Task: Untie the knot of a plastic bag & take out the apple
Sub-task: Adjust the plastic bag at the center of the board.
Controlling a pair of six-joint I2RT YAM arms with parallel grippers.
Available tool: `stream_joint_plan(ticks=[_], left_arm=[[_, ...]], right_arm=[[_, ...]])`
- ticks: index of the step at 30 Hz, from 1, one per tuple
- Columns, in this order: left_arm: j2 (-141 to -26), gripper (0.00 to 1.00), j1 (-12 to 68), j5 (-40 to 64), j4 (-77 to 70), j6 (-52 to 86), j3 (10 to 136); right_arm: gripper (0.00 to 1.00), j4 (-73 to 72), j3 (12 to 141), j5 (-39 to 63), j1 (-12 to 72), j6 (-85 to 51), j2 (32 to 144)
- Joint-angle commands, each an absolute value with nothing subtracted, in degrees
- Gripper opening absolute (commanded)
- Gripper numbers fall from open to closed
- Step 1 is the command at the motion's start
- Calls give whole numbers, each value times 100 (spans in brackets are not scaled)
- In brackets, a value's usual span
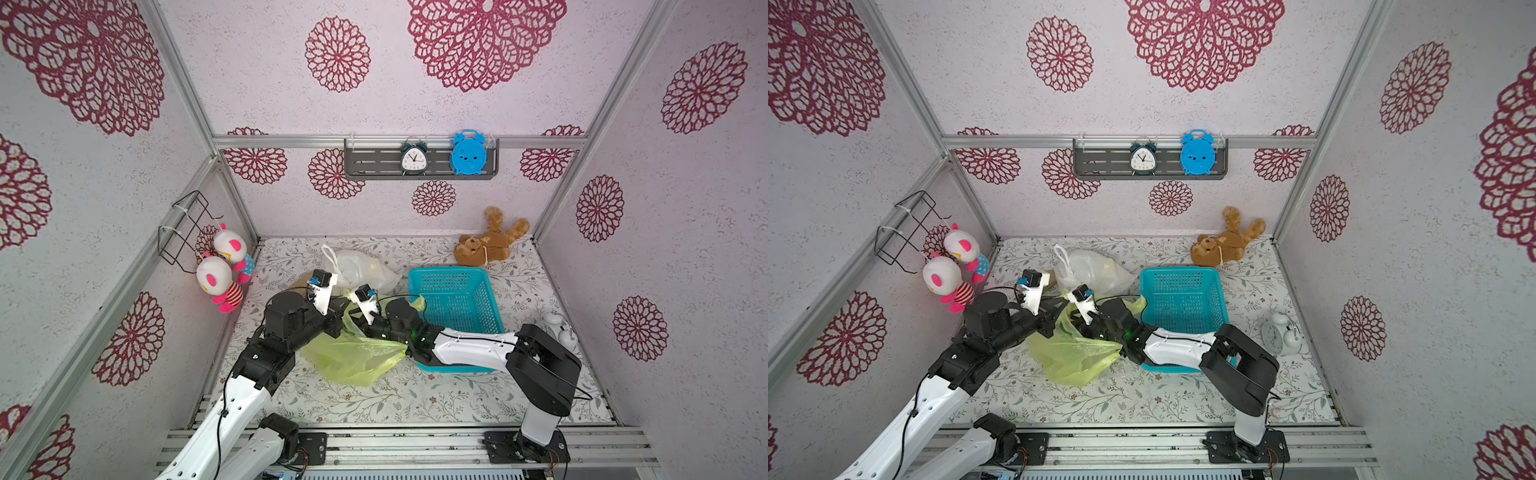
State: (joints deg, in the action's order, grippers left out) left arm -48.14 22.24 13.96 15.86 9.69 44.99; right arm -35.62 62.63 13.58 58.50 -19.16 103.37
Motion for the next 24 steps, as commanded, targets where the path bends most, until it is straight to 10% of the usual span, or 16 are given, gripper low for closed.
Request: stream_joint_plan(ticks=[1, 24], left_arm=[[-4843, 0, 2261, 1707, 1266, 951, 4479], [-3615, 0, 2109, 4, 1761, 1088, 3737]], right_arm=[[59, -2741, 6691, 965, 5801, -2155, 10692], [60, -426, 7698, -1164, 5386, -2824, 11695]])
